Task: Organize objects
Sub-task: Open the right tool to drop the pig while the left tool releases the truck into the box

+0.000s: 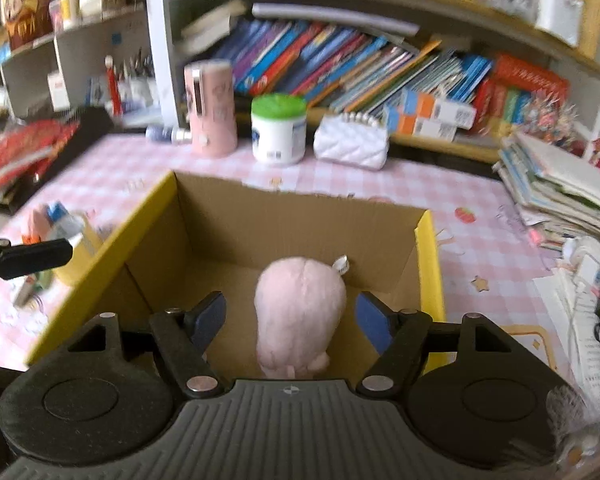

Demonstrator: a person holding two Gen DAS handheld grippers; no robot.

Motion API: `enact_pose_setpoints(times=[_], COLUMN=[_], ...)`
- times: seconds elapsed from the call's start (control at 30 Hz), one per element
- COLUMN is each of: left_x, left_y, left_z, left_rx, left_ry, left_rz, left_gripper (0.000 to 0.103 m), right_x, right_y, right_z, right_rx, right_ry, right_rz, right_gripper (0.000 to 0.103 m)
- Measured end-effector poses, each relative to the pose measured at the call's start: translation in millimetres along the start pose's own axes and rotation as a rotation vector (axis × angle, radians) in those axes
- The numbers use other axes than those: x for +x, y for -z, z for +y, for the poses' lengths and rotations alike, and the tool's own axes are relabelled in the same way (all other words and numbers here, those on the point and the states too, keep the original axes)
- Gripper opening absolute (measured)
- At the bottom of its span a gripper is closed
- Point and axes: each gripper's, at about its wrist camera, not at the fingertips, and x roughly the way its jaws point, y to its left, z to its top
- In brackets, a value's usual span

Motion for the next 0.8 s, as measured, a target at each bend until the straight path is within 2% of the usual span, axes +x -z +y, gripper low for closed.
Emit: enact_pose_setpoints(times=[0.2,0.33,0.57,0.8], left_x=[-32,-49,-76,-95], left_y=[14,28,58,90], left_z=[15,24,39,56], left_rx=[-0.042,-0.057,-0.073,-0.106], left_ry=[0.005,0.022,0.035,0.007], left_rz=[-0.035,-0.037,-0.004,0.068], left_gripper=[0.083,0.083,0.083,0.083], right_x=[-44,-67,-92,-102], right_y=[17,34,66,104], right_z=[15,28,53,86], right_rx=[0.086,0.124,0.187,0.206], right_ry=[0.081,0.137,0.209,0.279], right_rz=[-0.112,-0.145,-0.137,-0.077], right_gripper=[0.075,0.075,0.075,0.076])
